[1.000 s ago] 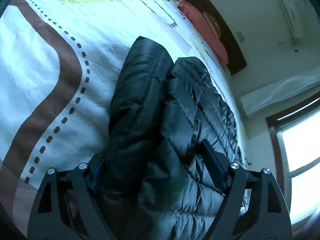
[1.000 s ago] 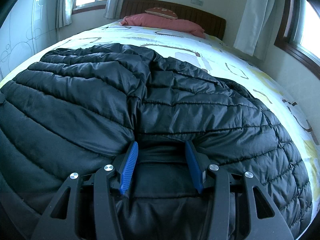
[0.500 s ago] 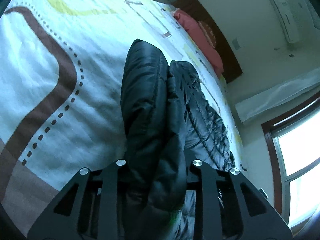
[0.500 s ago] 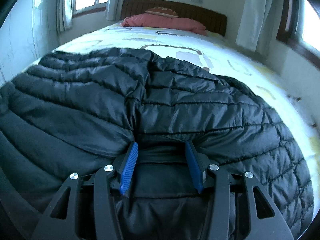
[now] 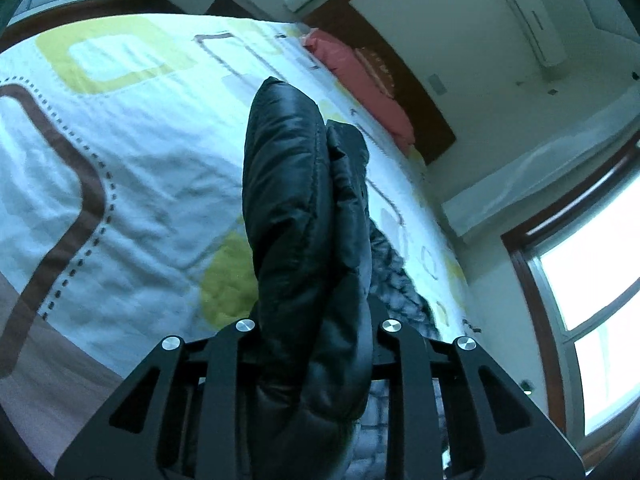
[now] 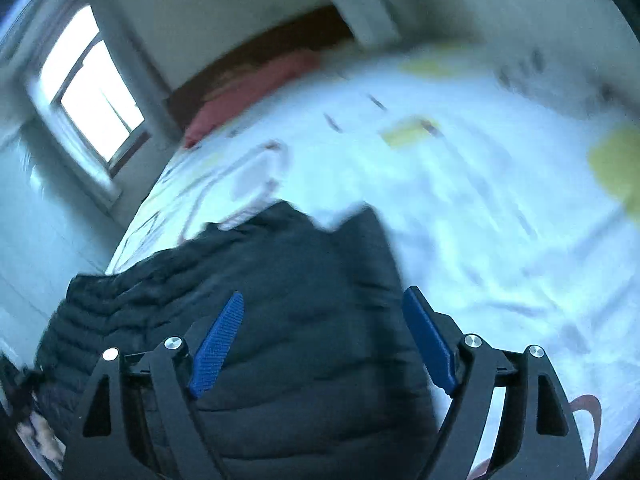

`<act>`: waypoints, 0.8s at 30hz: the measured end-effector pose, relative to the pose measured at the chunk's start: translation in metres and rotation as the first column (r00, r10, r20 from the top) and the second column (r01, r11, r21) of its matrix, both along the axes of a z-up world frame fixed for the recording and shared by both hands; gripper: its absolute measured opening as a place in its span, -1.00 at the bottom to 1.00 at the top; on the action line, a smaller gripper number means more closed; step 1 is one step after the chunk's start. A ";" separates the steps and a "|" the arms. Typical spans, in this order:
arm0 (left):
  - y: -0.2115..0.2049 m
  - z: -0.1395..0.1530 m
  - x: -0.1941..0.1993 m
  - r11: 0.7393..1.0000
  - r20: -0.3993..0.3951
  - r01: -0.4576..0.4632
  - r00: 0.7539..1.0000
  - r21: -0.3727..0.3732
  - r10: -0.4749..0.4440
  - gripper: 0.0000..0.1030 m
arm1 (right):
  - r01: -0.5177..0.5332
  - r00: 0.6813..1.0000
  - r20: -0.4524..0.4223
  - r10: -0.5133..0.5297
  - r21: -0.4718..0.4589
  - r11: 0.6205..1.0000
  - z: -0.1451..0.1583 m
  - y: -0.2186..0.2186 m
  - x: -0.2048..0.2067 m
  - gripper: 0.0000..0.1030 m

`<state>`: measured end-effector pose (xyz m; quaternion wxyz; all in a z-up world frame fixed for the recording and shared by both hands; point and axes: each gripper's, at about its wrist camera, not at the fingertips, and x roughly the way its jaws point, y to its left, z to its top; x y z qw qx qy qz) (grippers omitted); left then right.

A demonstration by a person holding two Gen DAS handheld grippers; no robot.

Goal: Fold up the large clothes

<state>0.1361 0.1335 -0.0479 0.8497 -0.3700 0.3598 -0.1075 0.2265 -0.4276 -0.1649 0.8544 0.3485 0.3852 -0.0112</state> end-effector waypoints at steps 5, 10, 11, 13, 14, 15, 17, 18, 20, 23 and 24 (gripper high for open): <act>-0.026 0.023 -0.003 0.999 0.044 0.040 0.998 0.016 -0.040 -0.53 | -0.086 0.996 0.012 0.086 0.272 0.959 -0.048 -0.022 0.008 0.56; -0.062 0.046 -0.006 0.995 0.089 0.098 0.991 0.027 -0.100 -0.54 | -0.089 0.996 0.038 0.082 0.270 0.959 -0.053 -0.032 0.008 0.26; -0.069 0.049 -0.006 0.994 0.096 0.111 0.989 0.023 -0.112 -0.54 | -0.084 0.996 0.037 0.076 0.293 0.952 -0.057 -0.039 0.009 0.09; -0.086 0.053 -0.006 0.990 0.111 0.144 0.983 0.010 -0.144 -0.54 | -0.084 0.996 0.051 0.071 0.331 0.940 -0.062 -0.044 0.005 -0.08; -0.093 0.054 -0.005 0.987 0.116 0.158 0.981 0.006 -0.158 -0.54 | -0.086 0.996 0.056 0.071 0.342 0.936 -0.064 -0.048 0.005 -0.12; -0.102 0.056 -0.005 0.985 0.122 0.175 0.977 0.004 -0.174 -0.54 | -0.087 0.996 0.060 0.071 0.347 0.934 -0.065 -0.052 0.005 -0.14; -0.128 0.059 -0.003 0.977 0.131 0.213 0.968 0.004 -0.212 -0.54 | -0.089 0.995 0.066 0.071 0.352 0.932 -0.067 -0.052 0.003 -0.16; -0.140 0.058 -0.001 0.973 0.132 0.232 0.964 0.003 -0.231 -0.54 | -0.090 0.995 0.068 0.070 0.357 0.930 -0.068 -0.055 0.004 -0.16; -0.161 0.055 0.001 0.965 0.131 0.263 0.956 0.005 -0.261 -0.54 | -0.091 0.995 0.073 0.069 0.363 0.927 -0.070 -0.058 0.005 -0.16; -0.194 0.047 0.006 0.950 0.121 0.314 0.942 0.009 -0.312 -0.54 | -0.092 0.995 0.079 0.068 0.368 0.925 -0.073 -0.061 0.004 -0.16; -0.202 0.043 0.008 0.946 0.116 0.325 0.939 0.010 -0.324 -0.54 | -0.093 0.994 0.080 0.068 0.369 0.925 -0.074 -0.054 0.002 -0.16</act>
